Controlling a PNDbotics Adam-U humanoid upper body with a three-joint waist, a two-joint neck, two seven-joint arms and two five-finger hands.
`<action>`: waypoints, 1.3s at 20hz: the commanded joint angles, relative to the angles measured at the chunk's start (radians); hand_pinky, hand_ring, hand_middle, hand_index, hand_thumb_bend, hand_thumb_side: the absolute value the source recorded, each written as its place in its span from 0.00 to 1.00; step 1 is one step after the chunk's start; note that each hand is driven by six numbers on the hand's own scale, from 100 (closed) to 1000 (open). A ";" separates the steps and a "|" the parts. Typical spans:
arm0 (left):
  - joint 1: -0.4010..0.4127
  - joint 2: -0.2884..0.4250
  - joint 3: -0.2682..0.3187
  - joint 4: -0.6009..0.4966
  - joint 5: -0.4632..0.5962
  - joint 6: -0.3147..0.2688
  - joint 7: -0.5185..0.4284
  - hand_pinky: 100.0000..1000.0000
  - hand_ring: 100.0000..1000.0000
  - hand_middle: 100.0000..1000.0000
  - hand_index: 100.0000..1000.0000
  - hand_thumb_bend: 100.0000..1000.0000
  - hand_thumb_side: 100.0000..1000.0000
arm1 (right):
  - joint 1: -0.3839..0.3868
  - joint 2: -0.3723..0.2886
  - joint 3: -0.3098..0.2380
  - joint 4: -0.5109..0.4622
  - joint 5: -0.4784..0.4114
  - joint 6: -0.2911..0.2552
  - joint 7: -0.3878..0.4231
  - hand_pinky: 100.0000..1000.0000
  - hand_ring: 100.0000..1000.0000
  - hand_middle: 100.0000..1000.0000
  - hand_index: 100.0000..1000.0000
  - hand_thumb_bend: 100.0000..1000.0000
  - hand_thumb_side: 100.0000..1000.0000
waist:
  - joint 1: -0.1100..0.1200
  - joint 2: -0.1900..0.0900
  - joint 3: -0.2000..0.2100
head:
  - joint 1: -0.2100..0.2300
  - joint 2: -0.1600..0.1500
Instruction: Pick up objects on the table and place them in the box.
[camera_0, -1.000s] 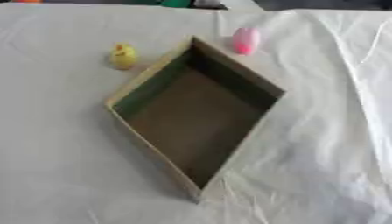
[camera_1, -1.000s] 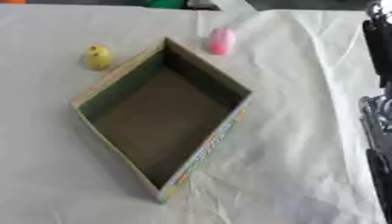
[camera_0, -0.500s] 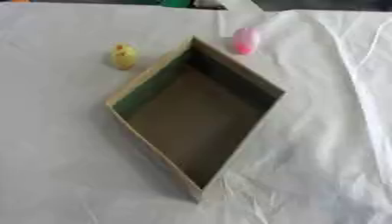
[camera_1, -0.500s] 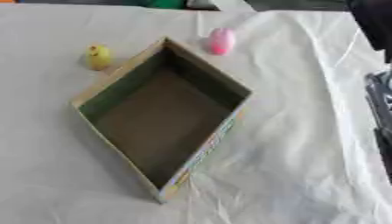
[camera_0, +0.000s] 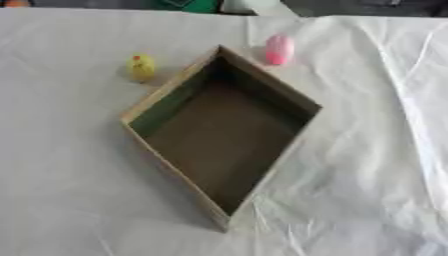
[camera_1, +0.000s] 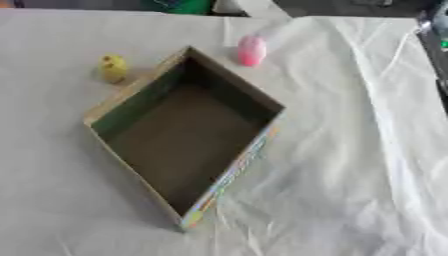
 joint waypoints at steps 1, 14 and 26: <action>-0.005 0.021 -0.005 -0.017 0.004 0.000 -0.011 0.39 0.53 0.54 0.73 0.00 1.00 | -0.064 -0.039 0.035 0.088 0.058 -0.001 0.073 0.69 0.69 0.56 0.74 0.00 0.21 | -0.002 -0.025 0.005 | -0.012 0.008; -0.009 0.015 -0.023 -0.017 0.019 0.008 -0.033 0.39 0.53 0.54 0.73 0.00 1.00 | -0.321 0.132 0.119 0.530 0.291 -0.065 0.253 0.70 0.71 0.59 0.78 0.00 0.25 | -0.007 -0.028 0.044 | -0.058 -0.003; -0.015 0.009 -0.031 -0.017 0.026 0.012 -0.045 0.39 0.53 0.53 0.73 0.00 1.00 | -0.404 0.230 0.133 0.773 0.506 -0.160 0.371 0.71 0.75 0.65 0.82 0.00 0.20 | -0.009 -0.020 0.059 | -0.078 -0.017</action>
